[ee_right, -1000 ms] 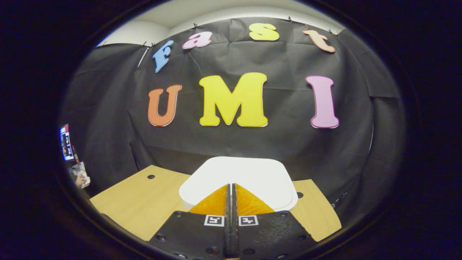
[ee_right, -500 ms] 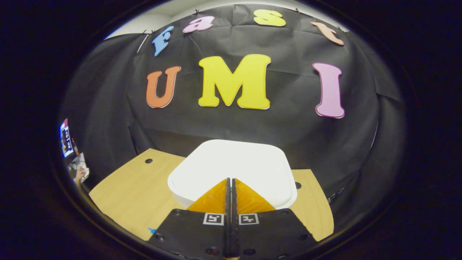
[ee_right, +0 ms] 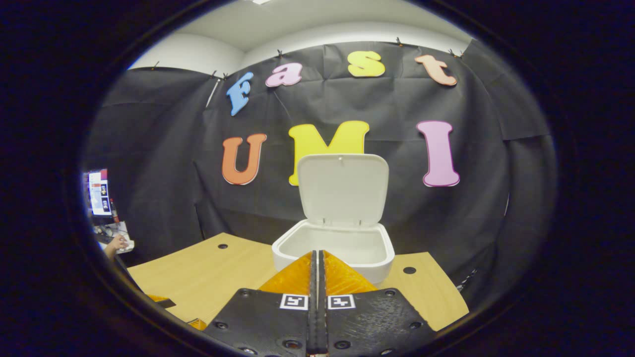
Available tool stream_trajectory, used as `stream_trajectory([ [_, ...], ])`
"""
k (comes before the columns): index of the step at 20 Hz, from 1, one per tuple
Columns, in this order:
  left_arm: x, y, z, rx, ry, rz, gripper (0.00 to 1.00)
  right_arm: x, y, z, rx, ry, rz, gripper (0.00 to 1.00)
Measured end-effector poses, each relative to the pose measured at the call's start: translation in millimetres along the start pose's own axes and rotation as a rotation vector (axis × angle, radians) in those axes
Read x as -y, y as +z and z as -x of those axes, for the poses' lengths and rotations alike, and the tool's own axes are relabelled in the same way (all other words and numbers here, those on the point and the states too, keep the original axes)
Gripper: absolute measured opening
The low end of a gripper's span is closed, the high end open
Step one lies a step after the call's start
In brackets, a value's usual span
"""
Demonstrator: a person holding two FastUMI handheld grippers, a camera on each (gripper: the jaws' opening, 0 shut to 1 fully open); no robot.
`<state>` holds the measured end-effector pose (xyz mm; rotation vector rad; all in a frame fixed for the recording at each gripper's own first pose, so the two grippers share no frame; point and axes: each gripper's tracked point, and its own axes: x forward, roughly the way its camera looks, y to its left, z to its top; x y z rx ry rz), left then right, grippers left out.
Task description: Press the lid of the desktop garbage bin to open it, pick up the crumpled paper on the desktop and throw it into the bin, then pick up the pop can on the desktop and drop it into the bin, and finally close the garbage bin lid.
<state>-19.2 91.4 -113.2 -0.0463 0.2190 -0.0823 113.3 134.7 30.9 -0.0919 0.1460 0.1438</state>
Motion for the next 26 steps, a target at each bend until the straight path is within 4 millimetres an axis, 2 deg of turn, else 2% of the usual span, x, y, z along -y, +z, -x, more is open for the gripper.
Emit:
stream_trajectory([
  [2,2.9,-5.4,-2.8,-0.009,0.004,-0.027,0.96,14.4,-6.2,29.7,0.074,-0.024,-0.038,0.0],
  [4,5.8,-11.1,-5.5,-0.038,0.002,-0.041,0.97,23.6,-25.6,51.8,0.111,-0.03,-0.05,0.0],
  [7,4.5,-19.3,-11.6,-0.078,0.011,-0.029,0.98,38.2,-55.7,66.4,0.097,-0.02,-0.067,0.0],
  [9,-1.4,-29.3,-15.4,-0.122,0.035,-0.029,0.98,48.7,-69.1,69.9,0.08,-0.007,-0.082,0.0],
  [11,-6.0,-39.3,-17.4,-0.152,0.05,-0.035,0.98,57.5,-75.0,75.0,0.077,0.004,-0.105,0.0],
  [14,-15.3,-62.5,-22.7,-0.219,0.066,-0.04,0.97,80.0,-64.1,87.4,0.161,-0.065,-0.066,0.0],
  [18,-19.6,-84.0,-33.6,-0.293,0.061,0.005,0.96,52.9,-72.4,93.2,0.16,0.036,-0.035,0.0],
  [20,-11.5,-97.0,-39.4,-0.336,0.019,0.012,0.96,55.9,-75.4,90.8,0.154,0.023,-0.024,0.11],
  [21,-6.6,-104.1,-41.6,-0.364,-0.004,0.014,0.96,55.1,-76.8,90.7,0.151,0.014,-0.009,0.12],
  [22,-6.1,-111.6,-43.6,-0.395,-0.011,0.018,0.95,49.3,-79.4,90.0,0.146,0.016,0.005,0.25],
  [23,-6.0,-117.6,-44.3,-0.422,-0.011,0.023,0.94,45.1,-80.9,89.8,0.14,0.022,0.009,0.29],
  [24,-11.6,-121.3,-49.1,-0.435,-0.023,0.024,0.89,39.1,-82.8,89.9,0.133,0.037,0.008,0.37],
  [26,-10.0,-126.0,-57.5,-0.45,-0.05,0.035,0.86,29.9,-88.5,89.6,0.111,0.065,-0.028,0.52],
])
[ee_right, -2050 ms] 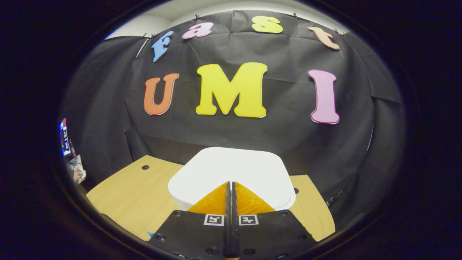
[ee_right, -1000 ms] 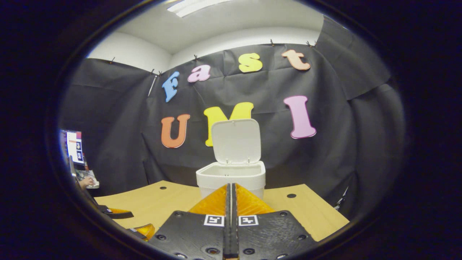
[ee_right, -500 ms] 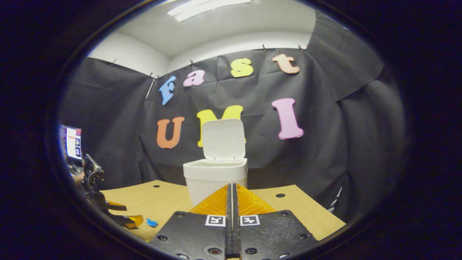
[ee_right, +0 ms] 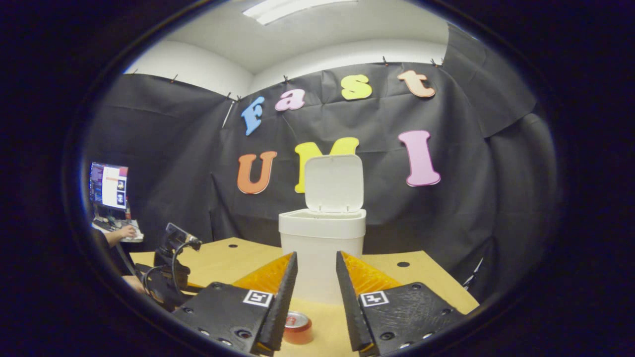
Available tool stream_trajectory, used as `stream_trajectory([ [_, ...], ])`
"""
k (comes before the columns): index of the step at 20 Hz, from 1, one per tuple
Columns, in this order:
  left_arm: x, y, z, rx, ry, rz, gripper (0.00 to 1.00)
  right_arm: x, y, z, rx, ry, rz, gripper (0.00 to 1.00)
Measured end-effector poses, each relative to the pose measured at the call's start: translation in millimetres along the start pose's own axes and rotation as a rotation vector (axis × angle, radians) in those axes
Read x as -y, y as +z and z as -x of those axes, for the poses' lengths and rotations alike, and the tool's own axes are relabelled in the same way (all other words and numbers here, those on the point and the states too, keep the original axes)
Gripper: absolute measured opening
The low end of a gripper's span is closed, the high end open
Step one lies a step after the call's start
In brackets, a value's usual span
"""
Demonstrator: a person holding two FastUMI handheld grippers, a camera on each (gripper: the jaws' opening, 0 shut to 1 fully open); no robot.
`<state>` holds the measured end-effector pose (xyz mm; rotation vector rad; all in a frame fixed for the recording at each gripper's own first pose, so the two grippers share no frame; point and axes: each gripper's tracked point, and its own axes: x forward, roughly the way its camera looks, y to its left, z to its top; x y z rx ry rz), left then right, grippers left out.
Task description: Press the lid of the desktop garbage bin to open it, pick up the crumpled paper on the desktop and throw it into the bin, then pick up the pop can on the desktop and drop it into the bin, and finally close the garbage bin lid.
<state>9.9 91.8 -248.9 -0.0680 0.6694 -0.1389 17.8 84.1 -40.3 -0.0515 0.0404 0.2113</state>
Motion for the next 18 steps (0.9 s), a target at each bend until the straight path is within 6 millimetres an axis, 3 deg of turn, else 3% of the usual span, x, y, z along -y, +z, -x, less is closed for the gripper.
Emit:
stream_trajectory([
  [1,1.0,-2.6,-4.8,-0.014,-0.011,0.001,0.84,-2.0,-3.0,-1.1,-0.015,0.0,-0.026,0.58],
  [2,0.9,-5.8,-8.0,-0.028,-0.015,0.003,0.8,-5.8,-7.3,-2.6,-0.031,0.002,-0.048,0.74],
  [3,0.2,-6.4,-13.6,-0.036,-0.013,0.004,0.78,-14.0,-9.2,-3.0,-0.046,0.02,-0.067,0.77],
  [4,-0.9,-7.1,-15.5,-0.035,-0.008,0.001,0.76,-21.9,-17.2,-3.6,-0.07,0.029,-0.08,0.9],
  [5,-4.6,-5.1,-17.9,-0.029,0.003,-0.005,0.76,-26.5,-26.1,-6.6,-0.101,0.024,-0.09,0.97],
  [11,-3.7,-9.1,-28.5,-0.018,-0.022,-0.007,0.69,-44.3,-58.4,-11.6,-0.197,-0.049,-0.074,0.95],
  [12,-4.6,-13.0,-30.5,-0.037,-0.024,-0.005,0.72,-44.1,-62.1,-8.2,-0.211,-0.061,-0.088,0.95],
  [15,-4.1,-11.5,-32.4,-0.035,-0.033,0.001,0.68,-64.6,-69.7,10.3,-0.208,0.0,-0.111,0.96],
  [18,0.1,2.4,-36.0,0.024,-0.055,-0.002,0.63,-33.7,-90.4,21.9,-0.175,-0.098,-0.08,0.96],
])
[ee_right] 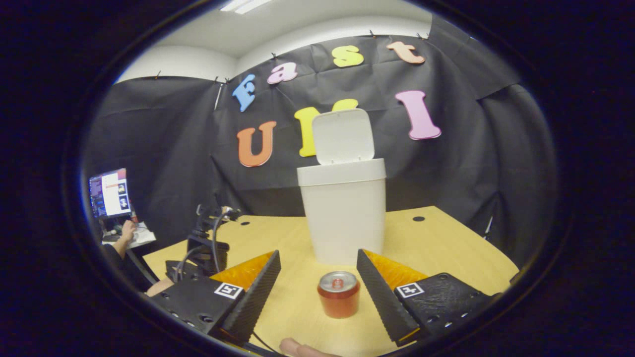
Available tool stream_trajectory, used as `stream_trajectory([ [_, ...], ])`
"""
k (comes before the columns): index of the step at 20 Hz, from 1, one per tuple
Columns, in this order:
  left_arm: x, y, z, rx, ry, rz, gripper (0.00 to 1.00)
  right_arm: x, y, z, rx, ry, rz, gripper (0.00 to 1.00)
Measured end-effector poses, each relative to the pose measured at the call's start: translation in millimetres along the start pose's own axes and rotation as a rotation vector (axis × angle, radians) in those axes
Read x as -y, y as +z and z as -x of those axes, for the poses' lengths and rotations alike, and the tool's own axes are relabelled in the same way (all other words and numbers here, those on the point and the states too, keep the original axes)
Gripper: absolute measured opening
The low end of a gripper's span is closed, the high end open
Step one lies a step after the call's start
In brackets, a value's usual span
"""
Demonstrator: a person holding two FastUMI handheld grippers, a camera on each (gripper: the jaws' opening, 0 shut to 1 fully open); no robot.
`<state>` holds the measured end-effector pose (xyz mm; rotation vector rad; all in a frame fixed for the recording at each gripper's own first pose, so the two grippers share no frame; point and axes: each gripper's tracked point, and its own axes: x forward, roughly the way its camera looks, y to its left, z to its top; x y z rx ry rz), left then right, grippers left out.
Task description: Press the lid of the desktop garbage bin to open it, pick up the crumpled paper on the desktop and throw it into the bin, then pick up the pop can on the desktop and drop it into the bin, and finally close the garbage bin lid.
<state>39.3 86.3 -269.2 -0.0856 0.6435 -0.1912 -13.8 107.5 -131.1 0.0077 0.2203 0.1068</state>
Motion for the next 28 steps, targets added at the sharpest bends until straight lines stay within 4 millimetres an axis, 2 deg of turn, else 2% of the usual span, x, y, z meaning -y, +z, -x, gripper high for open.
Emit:
stream_trajectory([
  [1,-2.4,8.3,-1.5,0.038,0.008,-0.002,0.63,5.5,-13.8,-2.5,-0.01,-0.017,0.001,0.92],
  [2,-2.2,11.9,-4.9,0.053,0.003,0.0,0.6,7.7,-27.3,-7.4,-0.033,-0.029,0.006,0.96],
  [3,-0.8,7.9,-6.2,0.033,-0.004,0.009,0.54,8.3,-40.9,-12.1,-0.068,-0.041,0.013,0.96],
  [4,-0.1,4.4,-7.4,0.012,-0.005,0.012,0.43,8.5,-55.1,-15.7,-0.116,-0.046,0.017,0.95],
  [5,-1.0,-0.5,-8.2,-0.011,-0.002,0.008,0.43,5.1,-65.0,-17.3,-0.153,-0.036,0.012,0.92],
  [6,-1.3,-4.5,-8.2,-0.033,-0.007,0.003,0.43,1.2,-72.3,-17.6,-0.178,-0.025,0.005,0.96],
  [10,-1.6,-6.5,-6.2,-0.037,-0.015,0.008,0.43,-2.9,-81.7,-18.8,-0.194,-0.025,0.026,0.96],
  [12,-0.6,-6.3,-6.9,-0.035,-0.017,0.009,0.39,1.3,-88.3,-23.1,-0.195,-0.044,0.041,0.96],
  [13,-0.5,-6.0,-6.1,-0.035,-0.013,0.01,0.41,2.0,-91.0,-25.4,-0.194,-0.051,0.049,0.96],
  [14,-1.5,-6.0,-5.9,-0.034,-0.01,0.01,0.36,4.0,-93.8,-29.5,-0.194,-0.062,0.064,0.96],
  [17,-1.9,-5.7,-5.4,-0.029,-0.006,0.012,0.35,16.7,-99.2,-39.2,-0.204,-0.097,0.071,0.96],
  [23,-3.6,-1.9,-1.5,0.013,0.009,0.021,0.35,20.5,-107.6,-60.0,-0.229,-0.061,0.065,0.93],
  [25,-7.8,-0.3,0.1,0.034,0.019,0.027,0.35,16.9,-101.9,-57.5,-0.214,-0.032,0.059,0.83],
  [28,-15.7,14.7,8.6,0.129,0.058,0.047,0.34,12.9,-71.6,-49.4,-0.146,-0.002,0.075,0.82],
])
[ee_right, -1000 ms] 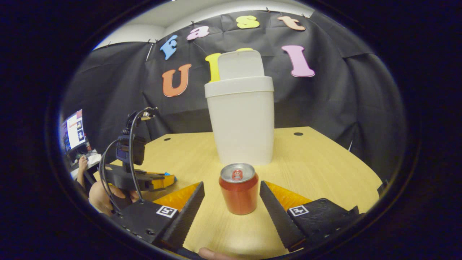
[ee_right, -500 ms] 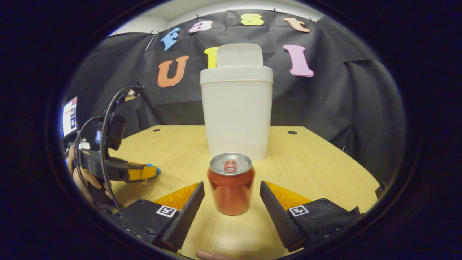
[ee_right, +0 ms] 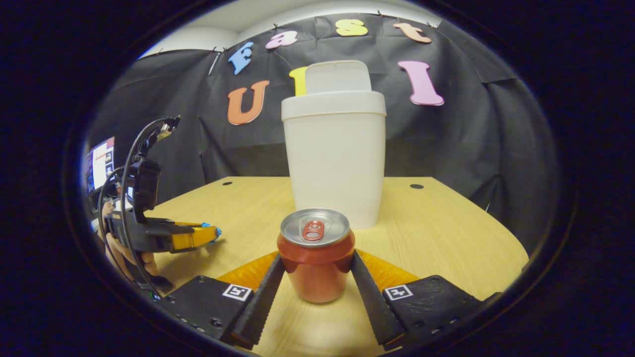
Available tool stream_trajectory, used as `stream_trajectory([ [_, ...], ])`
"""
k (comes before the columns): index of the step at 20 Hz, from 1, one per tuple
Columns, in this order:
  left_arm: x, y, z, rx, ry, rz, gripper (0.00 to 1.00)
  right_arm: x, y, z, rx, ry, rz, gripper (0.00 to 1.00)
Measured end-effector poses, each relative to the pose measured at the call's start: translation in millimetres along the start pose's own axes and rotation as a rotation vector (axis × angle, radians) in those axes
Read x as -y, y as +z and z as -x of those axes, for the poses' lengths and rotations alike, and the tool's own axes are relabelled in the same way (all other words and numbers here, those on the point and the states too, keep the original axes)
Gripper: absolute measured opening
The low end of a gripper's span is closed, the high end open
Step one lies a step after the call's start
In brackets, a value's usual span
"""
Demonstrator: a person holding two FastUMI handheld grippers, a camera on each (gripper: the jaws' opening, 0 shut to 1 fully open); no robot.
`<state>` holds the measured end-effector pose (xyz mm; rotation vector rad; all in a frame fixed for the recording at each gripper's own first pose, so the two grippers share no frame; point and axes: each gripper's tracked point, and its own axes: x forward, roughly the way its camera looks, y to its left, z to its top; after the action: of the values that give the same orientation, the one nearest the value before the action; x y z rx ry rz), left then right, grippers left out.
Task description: Press the lid of the desktop garbage bin to open it, pick up the crumpled paper on the desktop and throw it into the bin, then pick up the pop can on the desktop and drop it into the bin, and finally close the garbage bin lid.
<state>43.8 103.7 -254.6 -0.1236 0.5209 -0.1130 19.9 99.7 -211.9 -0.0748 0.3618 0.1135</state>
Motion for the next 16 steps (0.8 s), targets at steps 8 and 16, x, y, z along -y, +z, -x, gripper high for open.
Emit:
stream_trajectory([
  [8,20.2,31.1,35.5,0.108,0.023,-0.023,0.3,4.0,80.1,39.3,0.16,0.006,0.062,0.78],
  [16,51.6,128.3,100.8,0.266,-0.006,-0.032,0.27,-13.5,160.0,71.7,0.227,0.048,0.071,0.76],
])
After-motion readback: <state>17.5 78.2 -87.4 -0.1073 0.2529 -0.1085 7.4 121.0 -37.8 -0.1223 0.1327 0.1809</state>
